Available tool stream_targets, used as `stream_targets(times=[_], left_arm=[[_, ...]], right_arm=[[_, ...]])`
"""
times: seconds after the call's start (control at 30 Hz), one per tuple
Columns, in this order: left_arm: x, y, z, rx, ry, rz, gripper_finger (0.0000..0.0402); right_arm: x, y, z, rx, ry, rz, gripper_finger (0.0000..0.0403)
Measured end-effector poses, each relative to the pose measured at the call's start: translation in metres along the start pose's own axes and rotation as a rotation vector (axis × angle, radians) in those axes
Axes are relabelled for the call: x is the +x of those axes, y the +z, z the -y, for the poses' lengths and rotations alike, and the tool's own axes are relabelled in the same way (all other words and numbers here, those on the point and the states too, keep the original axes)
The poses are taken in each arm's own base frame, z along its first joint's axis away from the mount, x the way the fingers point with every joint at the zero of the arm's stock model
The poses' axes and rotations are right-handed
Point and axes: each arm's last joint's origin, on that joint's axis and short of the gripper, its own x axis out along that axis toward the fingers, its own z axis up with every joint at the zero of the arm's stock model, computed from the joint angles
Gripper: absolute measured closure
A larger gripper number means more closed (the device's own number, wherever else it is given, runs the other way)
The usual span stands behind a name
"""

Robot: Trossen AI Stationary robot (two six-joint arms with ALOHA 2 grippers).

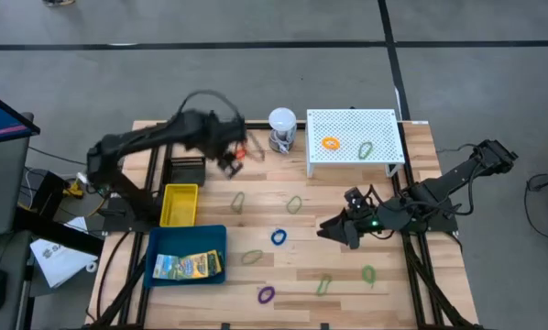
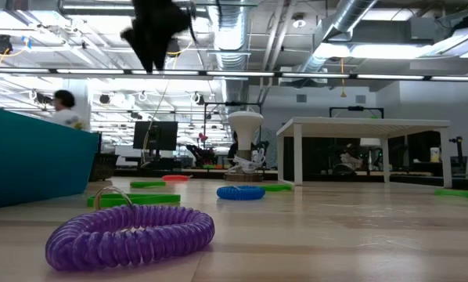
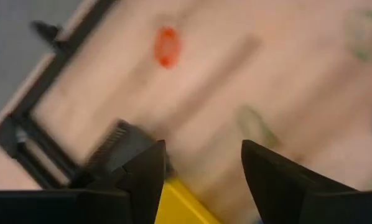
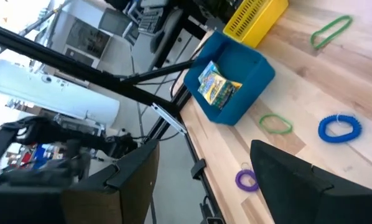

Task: Pick & Place Office Desk Supplies
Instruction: Put the orange spring keychain into the yellow bin

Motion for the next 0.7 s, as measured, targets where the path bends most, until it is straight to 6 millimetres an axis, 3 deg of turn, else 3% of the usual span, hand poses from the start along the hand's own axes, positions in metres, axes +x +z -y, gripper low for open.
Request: stream_targets(times=[0.13,0.23,0.4,0.7], left_arm=[[0.042,0.043,-0.037,-0.08,-0.118,-0.009,0.0189],[0.071,0.064,-0.057,-0.16,-0.233,-0.021,0.0182],[0.108,0.082,-0.076,-0.229,-0.209,-0.023,0.0177],[0.166,0.091,-0.084,-0.358,-0.142,-0.135,0.0176]], right_arm=[[0.0,0.0,0.0,0.001,-0.011,0.041,0.0154],[-0.001,0.0,-0.002,0.007,0.0,0.061,0.0154],[-0.004,-0.001,-0.008,0.019,0.02,0.139,0.0154],[-0.009,-0.009,-0.012,0.042,0.023,0.169,0.0154]])
